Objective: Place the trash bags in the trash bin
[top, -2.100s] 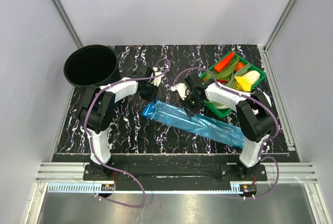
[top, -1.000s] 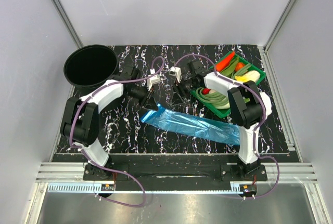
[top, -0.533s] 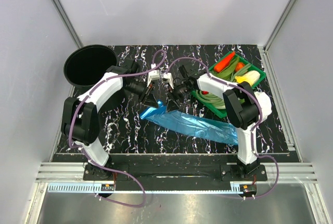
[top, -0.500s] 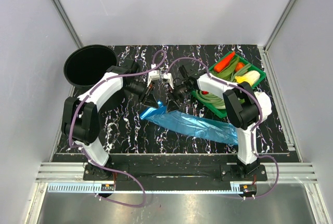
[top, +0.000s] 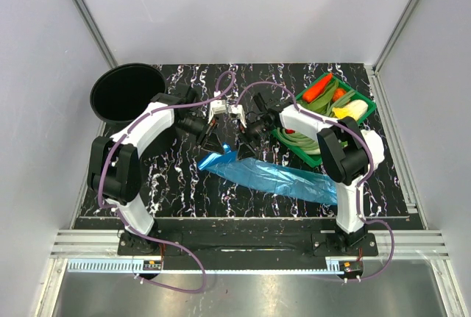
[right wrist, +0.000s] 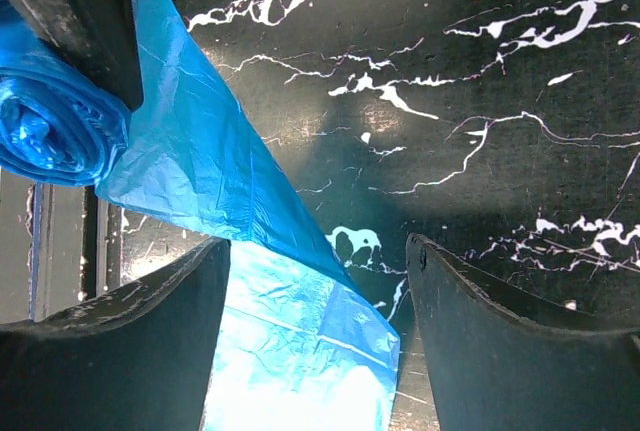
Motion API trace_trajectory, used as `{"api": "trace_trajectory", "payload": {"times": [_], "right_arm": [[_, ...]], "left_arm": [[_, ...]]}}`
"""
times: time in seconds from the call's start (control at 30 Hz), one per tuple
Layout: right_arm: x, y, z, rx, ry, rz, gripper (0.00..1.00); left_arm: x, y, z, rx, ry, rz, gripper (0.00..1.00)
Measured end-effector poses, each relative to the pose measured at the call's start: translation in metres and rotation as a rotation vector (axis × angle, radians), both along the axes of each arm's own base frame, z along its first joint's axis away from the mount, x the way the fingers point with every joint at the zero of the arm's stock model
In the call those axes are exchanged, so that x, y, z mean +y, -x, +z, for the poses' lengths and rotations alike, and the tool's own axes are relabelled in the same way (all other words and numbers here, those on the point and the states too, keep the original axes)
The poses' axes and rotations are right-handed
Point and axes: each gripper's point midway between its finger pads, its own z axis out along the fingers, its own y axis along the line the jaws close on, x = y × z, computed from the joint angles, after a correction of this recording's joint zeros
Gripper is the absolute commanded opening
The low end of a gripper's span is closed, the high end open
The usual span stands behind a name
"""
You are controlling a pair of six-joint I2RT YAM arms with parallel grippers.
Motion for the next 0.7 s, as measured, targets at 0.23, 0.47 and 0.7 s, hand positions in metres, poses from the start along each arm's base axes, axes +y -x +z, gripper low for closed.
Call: {"api": "trace_trajectory", "payload": {"times": [0.23, 0.47, 0.7], "right_arm": [[0.004, 0.000, 0.001, -0.016, -0.007, 0.006, 0.70], [0.009, 0.004, 0.001, -0.015, -0.005, 0.015, 0.57], [0.012, 0.005, 0.001, -0.015, -0.007, 0.016, 0.35]], "left_arm": [[-0.001, 0.001, 0.001, 0.003, 0.007, -0.002, 0.00], [-0.001, 0.001, 0.002, 0.004, 0.012, -0.003, 0.00], [-0.002, 0.001, 0.003, 0.006, 0.018, -0.005, 0.00]]}}
